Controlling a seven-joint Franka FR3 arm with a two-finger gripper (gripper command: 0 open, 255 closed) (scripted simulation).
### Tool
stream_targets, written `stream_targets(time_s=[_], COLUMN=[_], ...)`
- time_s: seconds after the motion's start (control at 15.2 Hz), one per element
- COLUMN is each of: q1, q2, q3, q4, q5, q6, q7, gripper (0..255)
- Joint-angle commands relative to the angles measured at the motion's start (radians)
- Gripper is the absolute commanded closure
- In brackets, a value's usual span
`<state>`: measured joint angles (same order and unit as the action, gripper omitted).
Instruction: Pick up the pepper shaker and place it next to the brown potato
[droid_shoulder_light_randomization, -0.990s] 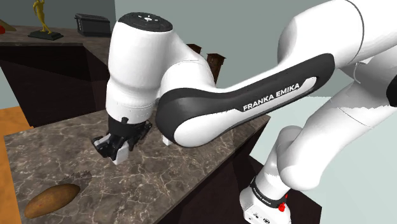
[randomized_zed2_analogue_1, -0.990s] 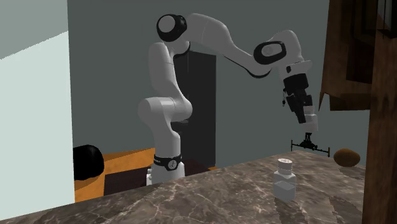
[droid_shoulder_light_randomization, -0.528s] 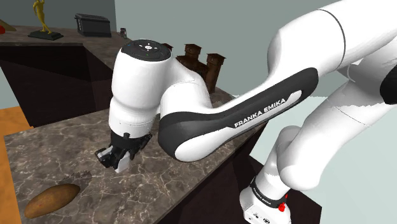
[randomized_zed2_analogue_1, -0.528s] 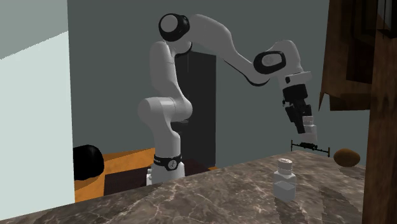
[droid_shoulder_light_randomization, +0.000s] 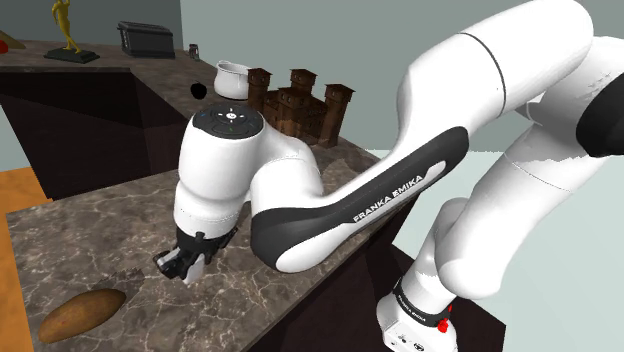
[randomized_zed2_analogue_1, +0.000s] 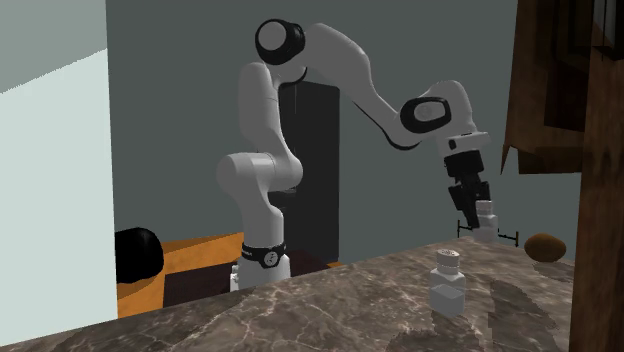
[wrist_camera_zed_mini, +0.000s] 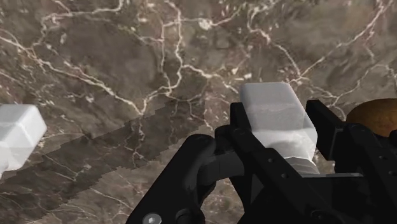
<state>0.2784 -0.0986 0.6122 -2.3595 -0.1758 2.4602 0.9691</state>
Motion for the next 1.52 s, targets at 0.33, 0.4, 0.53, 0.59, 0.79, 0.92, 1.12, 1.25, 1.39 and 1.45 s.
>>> stream_targets(time_s=[0.33, 0.4, 0.53, 0.59, 0.79, 0.92, 1.12, 1.25, 1.39, 1.45], q1=[-0.013, -0.015, -0.014, -0.014, -0.014, -0.014, -0.014, -0.014, -0.01, -0.005], q2=[0.075, 0.091, 0.091, 0.091, 0.091, 0.091, 0.091, 0.091, 0.054, 0.017], q3=[0.01, 0.011, 0.01, 0.01, 0.01, 0.01, 0.01, 0.01, 0.013, 0.014], q4=[-0.032, -0.036, -0.036, -0.036, -0.036, -0.036, -0.036, -0.036, -0.037, -0.035], q5=[-0.097, -0.122, -0.121, -0.122, -0.122, -0.121, -0.121, -0.121, -0.073, -0.029], q6=[0.085, 0.101, 0.101, 0.101, 0.101, 0.101, 0.101, 0.101, 0.074, 0.046], q7=[0.082, 0.102, 0.102, 0.102, 0.102, 0.101, 0.101, 0.102, 0.068, 0.037], gripper=[255, 255, 255, 255, 255, 255, 0, 0, 0, 0])
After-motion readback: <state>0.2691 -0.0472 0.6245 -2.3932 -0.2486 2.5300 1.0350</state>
